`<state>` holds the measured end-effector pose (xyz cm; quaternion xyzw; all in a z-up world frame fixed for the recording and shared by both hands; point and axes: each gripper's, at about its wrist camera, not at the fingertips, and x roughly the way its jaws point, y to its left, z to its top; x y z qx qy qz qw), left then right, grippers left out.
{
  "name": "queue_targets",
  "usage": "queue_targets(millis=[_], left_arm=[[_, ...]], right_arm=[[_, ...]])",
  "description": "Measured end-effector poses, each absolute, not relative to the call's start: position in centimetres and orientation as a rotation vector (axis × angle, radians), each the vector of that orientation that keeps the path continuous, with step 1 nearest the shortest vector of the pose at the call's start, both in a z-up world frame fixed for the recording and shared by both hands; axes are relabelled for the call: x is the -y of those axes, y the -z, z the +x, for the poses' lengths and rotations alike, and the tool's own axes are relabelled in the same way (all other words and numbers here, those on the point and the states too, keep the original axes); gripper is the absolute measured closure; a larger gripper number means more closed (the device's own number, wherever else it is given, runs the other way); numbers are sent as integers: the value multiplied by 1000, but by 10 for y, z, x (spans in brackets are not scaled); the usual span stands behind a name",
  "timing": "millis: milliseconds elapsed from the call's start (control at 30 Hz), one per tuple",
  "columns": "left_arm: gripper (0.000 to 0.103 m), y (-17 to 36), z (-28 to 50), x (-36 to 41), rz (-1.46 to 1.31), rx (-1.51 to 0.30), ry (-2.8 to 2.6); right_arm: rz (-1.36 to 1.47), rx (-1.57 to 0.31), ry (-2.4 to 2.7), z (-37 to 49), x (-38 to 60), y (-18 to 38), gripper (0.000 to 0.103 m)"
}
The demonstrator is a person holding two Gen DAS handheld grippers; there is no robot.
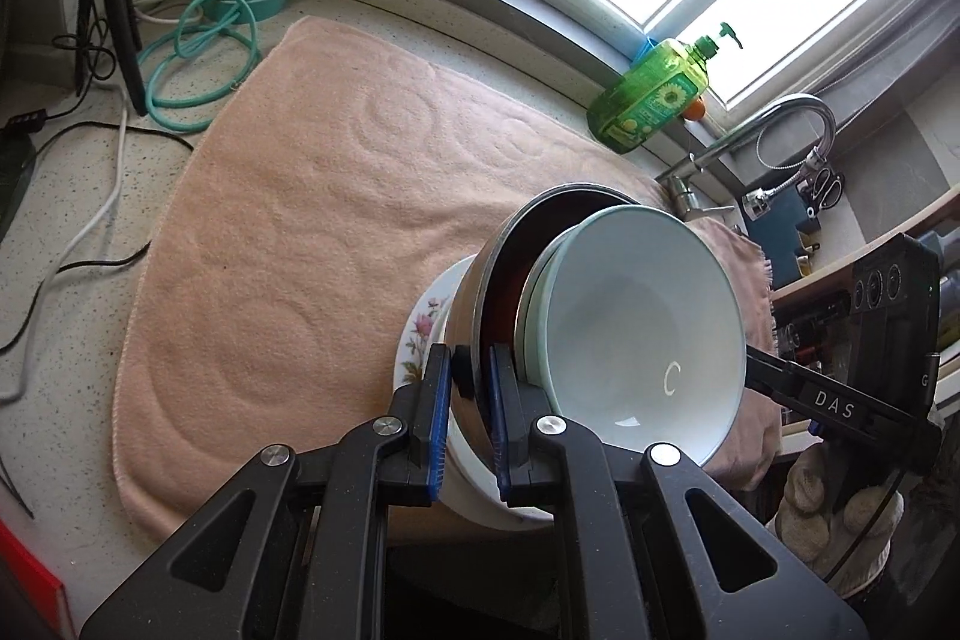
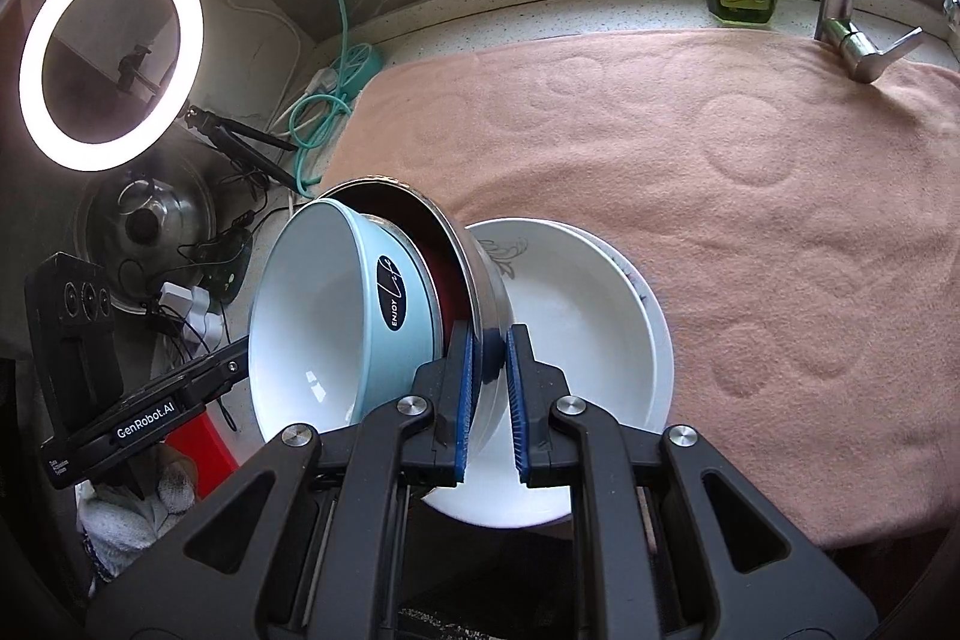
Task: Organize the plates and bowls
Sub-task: 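Carry the nested bowls with the right tool onto the plate stack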
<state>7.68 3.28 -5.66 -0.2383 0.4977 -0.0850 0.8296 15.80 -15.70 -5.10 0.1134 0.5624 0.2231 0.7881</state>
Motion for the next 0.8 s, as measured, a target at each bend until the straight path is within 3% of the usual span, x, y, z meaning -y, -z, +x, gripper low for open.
queue_targets(millis=[800], left_arm=[[94, 70, 93, -2, -446, -1119, 212]], right_arm=[[280, -1257, -436, 151, 189, 75, 91]])
